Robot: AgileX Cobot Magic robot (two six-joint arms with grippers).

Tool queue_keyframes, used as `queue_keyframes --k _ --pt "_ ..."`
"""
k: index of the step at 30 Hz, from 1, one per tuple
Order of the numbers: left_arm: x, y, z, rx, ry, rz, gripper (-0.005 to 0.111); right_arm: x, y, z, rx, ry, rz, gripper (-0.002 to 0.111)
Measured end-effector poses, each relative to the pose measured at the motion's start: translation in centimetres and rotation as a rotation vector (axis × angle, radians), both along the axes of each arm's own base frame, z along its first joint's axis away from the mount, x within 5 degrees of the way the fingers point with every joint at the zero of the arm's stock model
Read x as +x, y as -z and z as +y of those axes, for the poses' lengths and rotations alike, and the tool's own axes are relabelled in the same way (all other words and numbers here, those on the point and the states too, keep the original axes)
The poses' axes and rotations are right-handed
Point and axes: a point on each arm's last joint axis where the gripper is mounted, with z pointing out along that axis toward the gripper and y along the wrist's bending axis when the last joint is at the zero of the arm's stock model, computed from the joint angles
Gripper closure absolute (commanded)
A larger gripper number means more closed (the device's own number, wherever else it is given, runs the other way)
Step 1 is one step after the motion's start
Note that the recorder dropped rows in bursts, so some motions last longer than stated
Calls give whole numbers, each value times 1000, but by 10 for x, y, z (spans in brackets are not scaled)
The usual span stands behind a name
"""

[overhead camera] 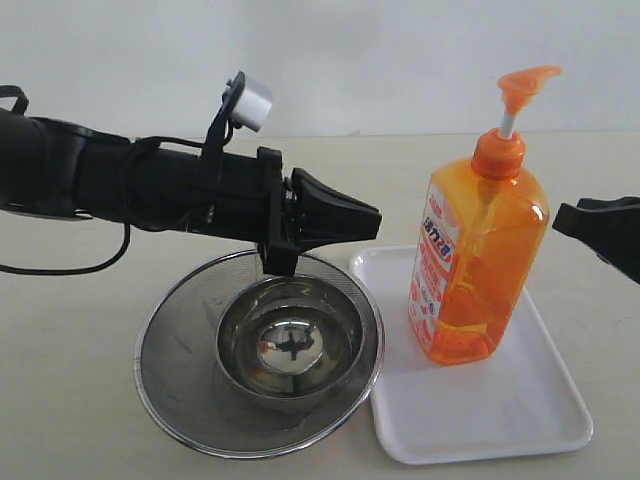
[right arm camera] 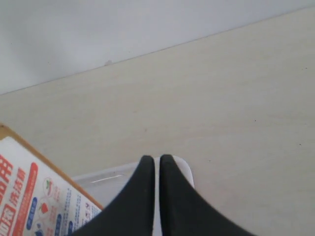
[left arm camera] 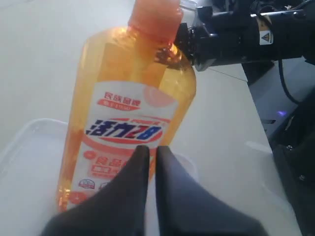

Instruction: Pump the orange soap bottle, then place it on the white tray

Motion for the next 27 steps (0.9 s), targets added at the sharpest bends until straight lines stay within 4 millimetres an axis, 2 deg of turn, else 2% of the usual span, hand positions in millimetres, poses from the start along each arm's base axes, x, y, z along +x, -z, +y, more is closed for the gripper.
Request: queue_keyframes --k 5,13,17,27 --pt "-15 4 5 -4 24 12 102 -7 4 0 28 4 -31 108" --pt "-36 -24 14 -36 34 -55 102 -17 10 -8 34 86 -63 108" --pt "-40 -33 15 -49 38 -81 102 -18 12 -9 11 96 -40 108" --pt "-42 -34 15 -71 46 -32 102 -19 15 -10 0 101 -12 108"
